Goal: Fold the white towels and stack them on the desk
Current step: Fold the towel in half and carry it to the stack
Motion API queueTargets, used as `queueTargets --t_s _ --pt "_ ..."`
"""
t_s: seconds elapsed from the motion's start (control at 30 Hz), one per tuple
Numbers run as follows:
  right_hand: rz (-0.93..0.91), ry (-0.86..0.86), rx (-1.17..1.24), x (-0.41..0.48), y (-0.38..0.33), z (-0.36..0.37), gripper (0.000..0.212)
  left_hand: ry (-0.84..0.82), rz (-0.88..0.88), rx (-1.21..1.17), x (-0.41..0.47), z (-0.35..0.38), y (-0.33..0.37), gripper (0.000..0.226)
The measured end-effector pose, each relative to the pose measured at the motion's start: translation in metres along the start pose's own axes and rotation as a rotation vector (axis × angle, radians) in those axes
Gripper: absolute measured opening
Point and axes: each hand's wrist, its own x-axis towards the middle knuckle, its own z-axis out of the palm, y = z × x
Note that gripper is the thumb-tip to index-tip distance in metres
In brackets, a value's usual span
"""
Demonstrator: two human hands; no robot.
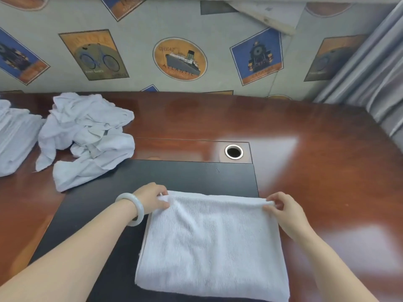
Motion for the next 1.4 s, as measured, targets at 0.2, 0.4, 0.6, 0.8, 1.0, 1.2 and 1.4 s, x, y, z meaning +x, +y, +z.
queueTargets --t_s 0.2,0.4,0.6,0.8,1.0,1.2,1.4 --pt "0.200 -0.107 0.188 0.006 0.000 -0.010 0.016 -0.130 -0.109 -0.521 -0.004 -0.003 -0.016 0.032" --pt "0.267 -0.177 0.520 -0.001 -0.010 -0.023 0.010 -0.220 -0.036 -0.994 -0.030 -0.009 -0.012 0.022" --pt "0.274 0.127 0.347 0.017 -0.010 0.005 0.008 0.160 -0.108 -0.680 0.005 -0.008 -0.010 0.014" --pt "0.144 0.202 0.108 0.013 -0.001 0.040 0.018 0.298 -0.121 -0.527 0.018 0.025 -0.001 0.015" --pt "0.086 0.201 0.106 0.022 0.004 0.039 0.015 0.325 -0.175 -0.712 0.018 0.021 -0.002 0.022" --pt "0.128 0.163 0.097 0.036 0.006 0.044 0.029 0.312 -0.335 -0.904 0.034 0.023 0.002 0.025" --pt "0.171 0.255 0.052 0.033 0.005 0.050 0.036 0.797 0.099 -0.039 0.019 0.051 0.057 0.030"
